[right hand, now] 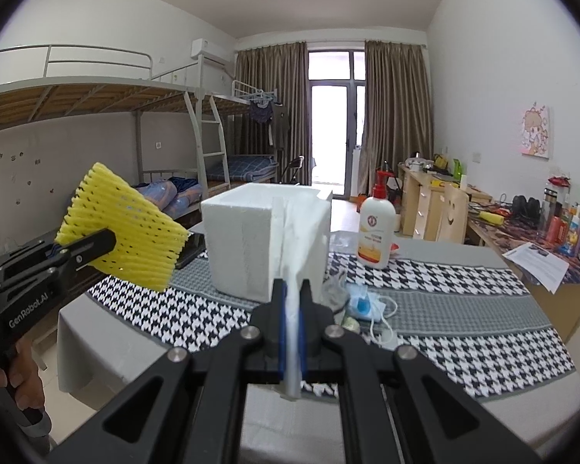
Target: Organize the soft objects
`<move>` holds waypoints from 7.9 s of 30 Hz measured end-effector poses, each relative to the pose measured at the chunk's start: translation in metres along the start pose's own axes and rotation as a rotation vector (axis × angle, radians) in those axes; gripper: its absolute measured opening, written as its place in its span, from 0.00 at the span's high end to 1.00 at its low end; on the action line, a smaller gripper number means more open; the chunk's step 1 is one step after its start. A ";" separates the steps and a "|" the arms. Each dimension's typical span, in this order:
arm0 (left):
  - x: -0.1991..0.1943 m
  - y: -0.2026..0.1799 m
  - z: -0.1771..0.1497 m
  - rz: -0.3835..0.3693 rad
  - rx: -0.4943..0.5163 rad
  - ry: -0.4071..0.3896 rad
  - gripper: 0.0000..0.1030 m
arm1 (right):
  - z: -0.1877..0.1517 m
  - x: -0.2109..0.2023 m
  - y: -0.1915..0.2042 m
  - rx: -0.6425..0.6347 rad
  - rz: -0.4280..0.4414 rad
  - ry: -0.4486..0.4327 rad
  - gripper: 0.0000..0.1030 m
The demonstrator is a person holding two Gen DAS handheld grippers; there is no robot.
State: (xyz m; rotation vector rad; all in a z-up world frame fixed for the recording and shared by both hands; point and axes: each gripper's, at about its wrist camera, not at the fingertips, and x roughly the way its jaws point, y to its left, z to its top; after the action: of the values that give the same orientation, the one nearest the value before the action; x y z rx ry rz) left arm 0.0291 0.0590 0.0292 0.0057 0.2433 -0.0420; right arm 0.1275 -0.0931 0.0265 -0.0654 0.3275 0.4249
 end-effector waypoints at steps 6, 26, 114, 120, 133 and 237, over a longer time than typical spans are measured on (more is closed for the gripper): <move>0.021 0.008 0.014 0.008 -0.008 0.007 0.90 | 0.016 0.019 -0.004 -0.005 0.006 0.009 0.93; 0.081 0.027 0.070 0.037 -0.003 0.021 0.90 | 0.074 0.073 -0.016 -0.001 0.022 0.011 0.93; 0.131 0.095 0.079 0.176 -0.042 0.026 0.01 | 0.116 0.167 0.010 -0.024 0.081 0.079 0.93; 0.126 0.097 0.074 0.176 -0.043 0.029 0.01 | 0.117 0.178 0.013 -0.033 0.068 0.096 0.93; 0.124 0.096 0.072 0.169 -0.050 0.032 0.01 | 0.116 0.192 0.014 -0.019 0.078 0.140 0.67; 0.050 -0.065 -0.064 -0.132 -0.018 0.071 0.01 | -0.076 -0.012 -0.072 0.102 -0.174 0.006 0.01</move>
State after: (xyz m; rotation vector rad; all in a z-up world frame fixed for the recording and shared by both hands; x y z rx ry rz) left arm 0.0597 -0.0075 -0.0447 -0.0266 0.3149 -0.1712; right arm 0.1244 -0.1727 -0.0424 0.0050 0.3462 0.2350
